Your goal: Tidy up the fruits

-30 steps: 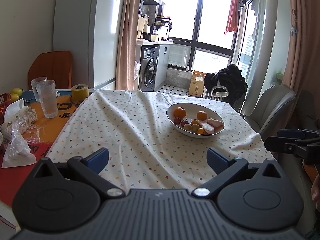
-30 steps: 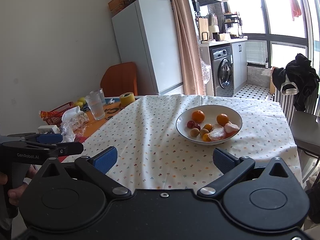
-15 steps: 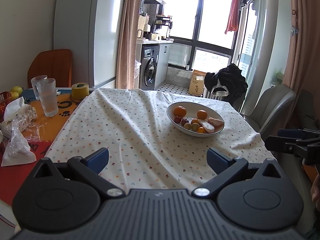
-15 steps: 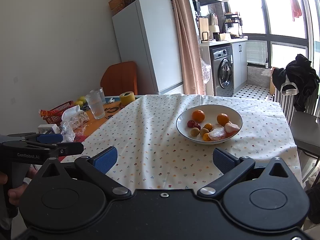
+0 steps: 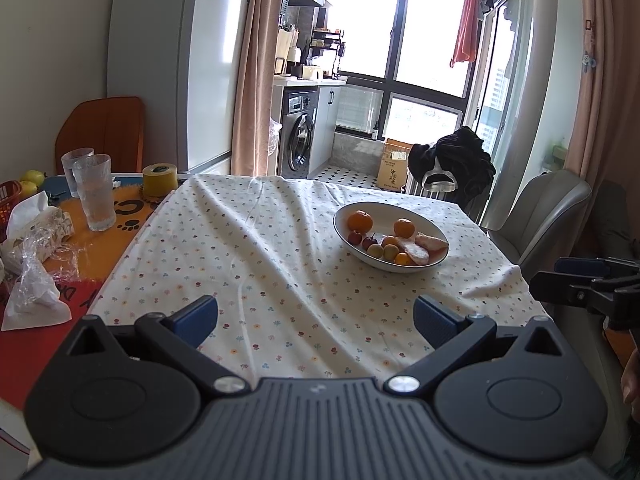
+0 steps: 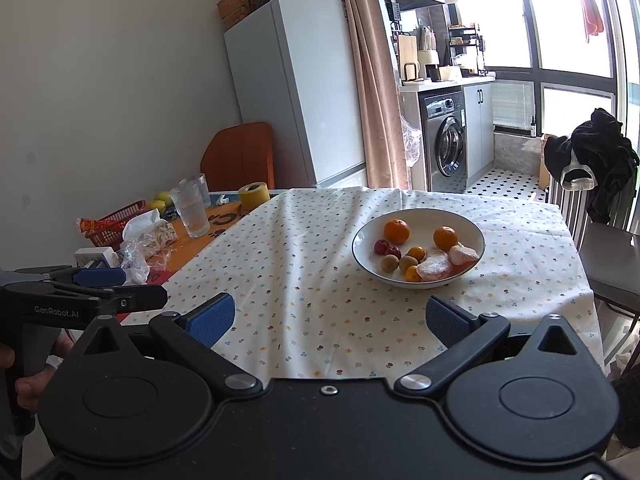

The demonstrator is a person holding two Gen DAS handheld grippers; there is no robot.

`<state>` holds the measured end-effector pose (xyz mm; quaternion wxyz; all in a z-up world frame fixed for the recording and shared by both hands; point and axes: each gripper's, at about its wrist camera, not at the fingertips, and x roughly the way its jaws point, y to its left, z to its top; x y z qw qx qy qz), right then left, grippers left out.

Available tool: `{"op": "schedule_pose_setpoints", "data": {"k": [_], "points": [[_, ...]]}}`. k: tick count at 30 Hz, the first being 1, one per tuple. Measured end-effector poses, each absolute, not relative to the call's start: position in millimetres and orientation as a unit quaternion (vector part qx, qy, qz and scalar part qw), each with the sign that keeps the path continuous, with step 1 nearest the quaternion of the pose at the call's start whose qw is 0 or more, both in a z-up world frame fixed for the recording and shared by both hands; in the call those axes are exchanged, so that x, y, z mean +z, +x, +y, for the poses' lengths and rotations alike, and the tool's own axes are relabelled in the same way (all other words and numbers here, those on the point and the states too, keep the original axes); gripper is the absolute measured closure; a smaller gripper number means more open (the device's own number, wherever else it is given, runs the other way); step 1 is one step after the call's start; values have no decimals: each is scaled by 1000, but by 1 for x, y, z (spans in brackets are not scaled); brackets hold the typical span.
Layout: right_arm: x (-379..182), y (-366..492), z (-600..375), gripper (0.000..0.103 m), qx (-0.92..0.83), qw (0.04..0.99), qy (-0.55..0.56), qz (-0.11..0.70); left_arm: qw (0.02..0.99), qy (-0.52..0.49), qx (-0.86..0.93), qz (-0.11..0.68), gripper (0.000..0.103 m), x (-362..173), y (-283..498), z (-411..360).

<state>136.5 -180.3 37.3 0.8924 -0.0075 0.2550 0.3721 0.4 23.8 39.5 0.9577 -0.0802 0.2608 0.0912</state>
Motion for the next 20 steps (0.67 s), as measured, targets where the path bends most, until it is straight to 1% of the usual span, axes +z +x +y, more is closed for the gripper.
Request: {"op": "schedule_pose_setpoints", "data": {"k": [20], "points": [[35, 137, -179, 0, 371, 892, -8, 259, 957, -83, 90, 263, 0, 36, 1, 23]]}}
